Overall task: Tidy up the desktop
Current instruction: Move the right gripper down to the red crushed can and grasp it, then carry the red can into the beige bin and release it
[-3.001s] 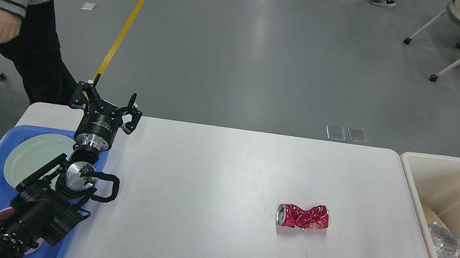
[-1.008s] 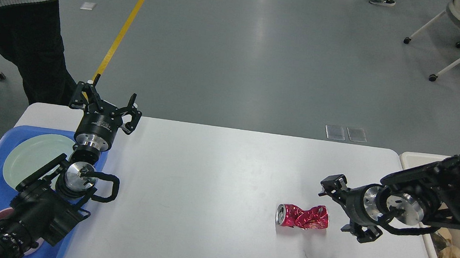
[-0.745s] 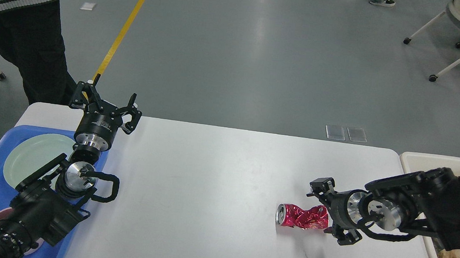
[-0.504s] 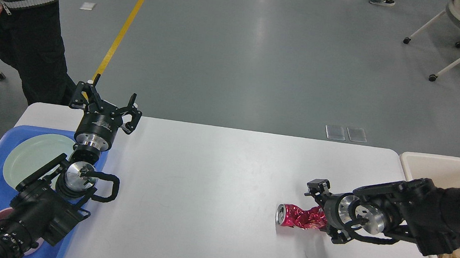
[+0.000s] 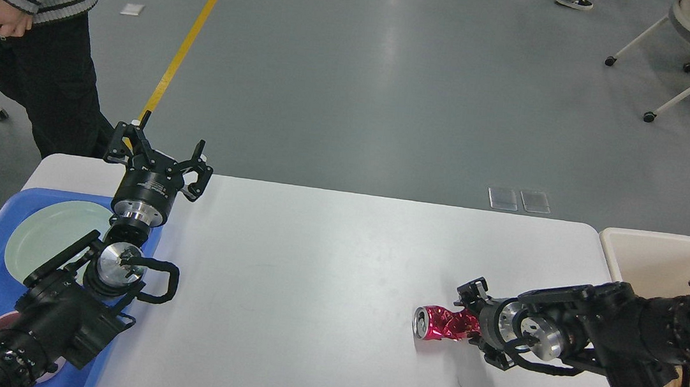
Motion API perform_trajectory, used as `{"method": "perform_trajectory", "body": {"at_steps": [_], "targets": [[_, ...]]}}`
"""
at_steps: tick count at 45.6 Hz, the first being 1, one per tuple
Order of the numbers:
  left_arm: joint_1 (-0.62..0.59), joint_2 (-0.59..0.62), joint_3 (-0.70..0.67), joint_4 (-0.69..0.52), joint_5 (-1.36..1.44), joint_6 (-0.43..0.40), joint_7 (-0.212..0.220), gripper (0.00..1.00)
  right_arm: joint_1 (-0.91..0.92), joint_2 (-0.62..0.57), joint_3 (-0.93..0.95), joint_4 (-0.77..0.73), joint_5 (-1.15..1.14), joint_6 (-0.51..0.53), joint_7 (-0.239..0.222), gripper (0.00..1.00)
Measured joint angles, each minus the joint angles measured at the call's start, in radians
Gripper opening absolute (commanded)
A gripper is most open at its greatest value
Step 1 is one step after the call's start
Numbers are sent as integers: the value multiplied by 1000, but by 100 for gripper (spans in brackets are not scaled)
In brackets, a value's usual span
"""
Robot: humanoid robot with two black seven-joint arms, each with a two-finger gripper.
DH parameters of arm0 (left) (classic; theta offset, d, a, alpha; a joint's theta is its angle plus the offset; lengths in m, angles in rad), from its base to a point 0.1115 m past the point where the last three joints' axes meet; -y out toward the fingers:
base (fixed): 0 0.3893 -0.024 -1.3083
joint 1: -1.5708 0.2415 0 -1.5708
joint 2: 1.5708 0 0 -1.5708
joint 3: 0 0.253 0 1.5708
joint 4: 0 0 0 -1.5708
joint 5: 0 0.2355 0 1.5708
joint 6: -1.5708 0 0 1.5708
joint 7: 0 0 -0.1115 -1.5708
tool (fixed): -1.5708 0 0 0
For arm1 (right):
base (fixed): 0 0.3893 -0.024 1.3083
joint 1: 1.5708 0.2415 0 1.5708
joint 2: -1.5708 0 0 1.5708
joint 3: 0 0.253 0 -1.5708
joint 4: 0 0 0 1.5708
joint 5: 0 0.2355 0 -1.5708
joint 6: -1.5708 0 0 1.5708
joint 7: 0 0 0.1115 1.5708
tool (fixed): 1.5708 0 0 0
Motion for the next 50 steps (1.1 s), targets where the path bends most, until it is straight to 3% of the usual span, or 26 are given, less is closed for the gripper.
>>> {"method": "perform_trajectory", "body": {"at_steps": [22, 31, 41, 50], "targets": [[0, 0, 0, 0, 0, 0, 0, 97, 20, 6, 6, 25, -9, -42, -1, 0], [0, 0, 0, 0, 0, 0, 0, 97, 111, -62, -5, 81, -22, -31, 0, 0], [0, 0, 0, 0, 0, 0, 0, 97, 460, -201, -99, 378, -175, 33, 5, 0], [0, 0, 0, 0, 0, 0, 0, 97, 860, -204, -292, 652, -349, 165, 12, 0]]}}
